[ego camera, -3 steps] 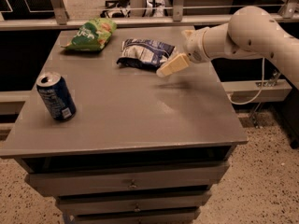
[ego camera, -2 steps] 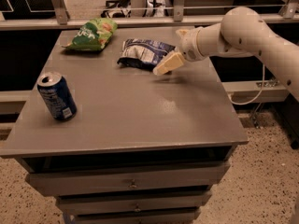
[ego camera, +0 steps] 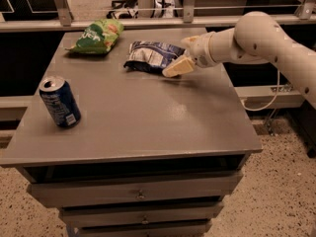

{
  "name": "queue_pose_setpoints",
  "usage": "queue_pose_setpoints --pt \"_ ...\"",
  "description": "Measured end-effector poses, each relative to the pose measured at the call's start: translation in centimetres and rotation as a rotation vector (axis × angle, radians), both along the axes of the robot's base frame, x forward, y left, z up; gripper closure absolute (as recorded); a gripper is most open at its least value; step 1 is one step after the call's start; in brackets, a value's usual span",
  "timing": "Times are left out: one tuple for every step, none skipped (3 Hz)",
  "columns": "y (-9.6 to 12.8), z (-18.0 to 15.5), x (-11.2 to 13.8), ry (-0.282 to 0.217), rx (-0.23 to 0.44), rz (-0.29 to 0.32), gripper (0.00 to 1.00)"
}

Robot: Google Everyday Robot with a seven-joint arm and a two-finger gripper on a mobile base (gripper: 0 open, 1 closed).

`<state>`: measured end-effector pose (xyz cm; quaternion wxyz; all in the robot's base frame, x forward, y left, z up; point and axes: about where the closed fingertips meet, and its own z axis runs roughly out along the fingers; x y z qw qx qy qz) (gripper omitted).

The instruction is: Move blue chip bag near pepsi can

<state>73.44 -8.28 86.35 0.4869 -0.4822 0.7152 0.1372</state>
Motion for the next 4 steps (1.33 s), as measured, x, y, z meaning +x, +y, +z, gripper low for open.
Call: queue_pose_setpoints --pt "0.03 -0.23 -0.26 0.001 0.006 0.003 0.47" --pt "0.19 -0.3 -0.6 -0.002 0.008 0.019 0.7" --pt "0.15 -0.23 -0.69 -0.01 0.008 0.028 0.93" --pt "0.13 -0.21 -0.64 -0.014 0.012 0.03 1.0"
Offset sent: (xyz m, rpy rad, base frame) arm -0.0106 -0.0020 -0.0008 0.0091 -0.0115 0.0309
